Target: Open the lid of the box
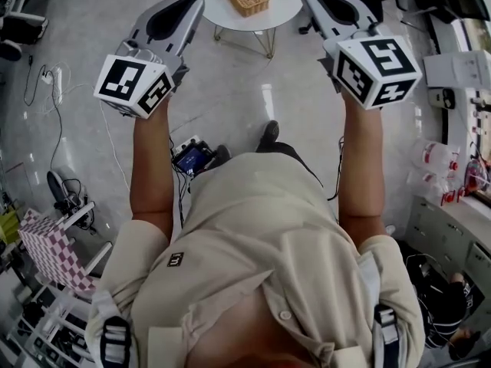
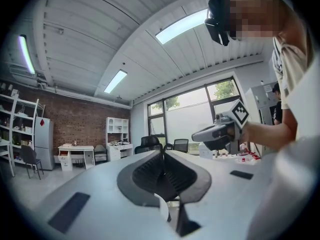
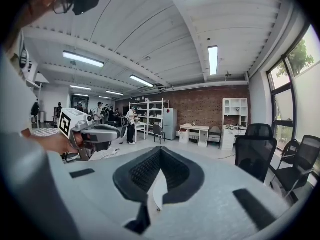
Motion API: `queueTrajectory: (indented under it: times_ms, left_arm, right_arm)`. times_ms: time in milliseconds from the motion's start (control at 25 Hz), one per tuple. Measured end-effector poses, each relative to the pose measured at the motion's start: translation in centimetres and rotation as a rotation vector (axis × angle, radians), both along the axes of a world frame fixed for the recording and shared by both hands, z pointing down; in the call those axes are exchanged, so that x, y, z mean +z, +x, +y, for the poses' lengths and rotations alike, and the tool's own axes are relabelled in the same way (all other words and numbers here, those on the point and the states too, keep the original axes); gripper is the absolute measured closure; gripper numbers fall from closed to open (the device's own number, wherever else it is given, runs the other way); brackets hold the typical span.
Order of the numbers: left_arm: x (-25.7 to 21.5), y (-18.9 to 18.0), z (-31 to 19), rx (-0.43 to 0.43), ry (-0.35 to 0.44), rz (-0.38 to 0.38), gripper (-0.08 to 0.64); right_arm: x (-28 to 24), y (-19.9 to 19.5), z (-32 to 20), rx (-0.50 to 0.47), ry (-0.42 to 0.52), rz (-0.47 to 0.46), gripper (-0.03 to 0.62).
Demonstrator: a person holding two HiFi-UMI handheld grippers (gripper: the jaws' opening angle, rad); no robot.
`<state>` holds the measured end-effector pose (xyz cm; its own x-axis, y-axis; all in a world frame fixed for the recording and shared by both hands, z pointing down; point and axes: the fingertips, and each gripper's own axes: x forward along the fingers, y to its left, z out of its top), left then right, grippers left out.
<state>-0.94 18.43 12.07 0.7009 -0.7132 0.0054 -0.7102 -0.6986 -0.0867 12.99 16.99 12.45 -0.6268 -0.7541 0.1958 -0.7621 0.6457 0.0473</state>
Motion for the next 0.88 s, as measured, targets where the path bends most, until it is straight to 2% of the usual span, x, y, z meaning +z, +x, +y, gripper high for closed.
queueTrajectory:
  times_ms: [280,520,880]
  left_arm:
    - [0.2,2.5,-2.1,-0.049,-0.020,-0.034,0.538]
    - [0.2,3.4,-3.6,-0.066,-0.019,-0.048,0.538]
    - [1.2,3.6,-8.5,-0.008,-0.037,-0.038,0.538]
  right_arm:
    - [0.2,2.3,-2.8,-0.036,-0.001,-0.016,0.600]
    - [0.1,2.7,-4.5,-0.061,0.001,-0.023,0.600]
    - [0.9,3.0,-8.6,-0.006,-0.015,-0.012,0.600]
